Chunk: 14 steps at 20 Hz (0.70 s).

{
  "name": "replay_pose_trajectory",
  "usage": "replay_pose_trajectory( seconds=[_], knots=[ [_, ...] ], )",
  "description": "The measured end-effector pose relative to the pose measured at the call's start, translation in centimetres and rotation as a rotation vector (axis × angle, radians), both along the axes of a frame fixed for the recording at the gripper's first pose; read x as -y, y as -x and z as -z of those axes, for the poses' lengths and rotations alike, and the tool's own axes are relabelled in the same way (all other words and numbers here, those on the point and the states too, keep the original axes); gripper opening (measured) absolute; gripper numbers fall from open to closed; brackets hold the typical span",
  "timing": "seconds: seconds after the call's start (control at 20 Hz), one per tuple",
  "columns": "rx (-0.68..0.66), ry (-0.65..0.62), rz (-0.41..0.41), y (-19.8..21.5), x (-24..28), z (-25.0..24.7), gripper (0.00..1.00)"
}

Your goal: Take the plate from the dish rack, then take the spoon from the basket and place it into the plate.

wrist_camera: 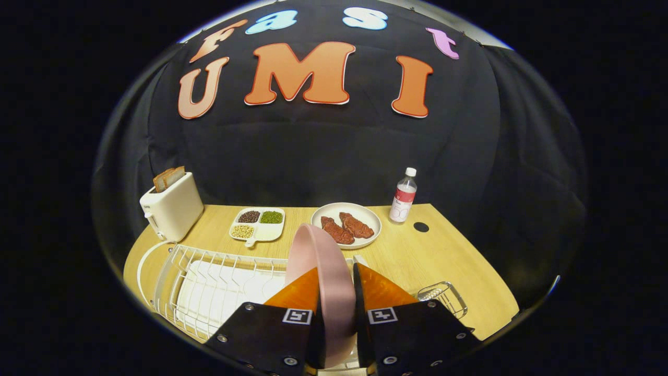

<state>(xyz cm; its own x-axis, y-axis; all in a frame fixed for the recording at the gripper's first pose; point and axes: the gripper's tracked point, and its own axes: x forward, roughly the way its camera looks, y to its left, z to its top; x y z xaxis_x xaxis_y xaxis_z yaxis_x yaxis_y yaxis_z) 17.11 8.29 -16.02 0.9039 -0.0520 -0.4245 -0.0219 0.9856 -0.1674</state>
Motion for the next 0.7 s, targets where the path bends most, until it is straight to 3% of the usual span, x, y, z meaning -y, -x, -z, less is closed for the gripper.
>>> replay_pose_trajectory(
  seconds=[0.2, 0.45, 0.7],
  knots=[
    [0.034, 0.084, 0.000, -0.2, 0.0, -1.6, 0.24],
    [0.031, 0.018, 0.007, 1.3, -0.2, -2.9, 0.24],
    [0.023, -0.045, 0.005, 5.7, -0.3, -3.7, 0.24]
  ],
)
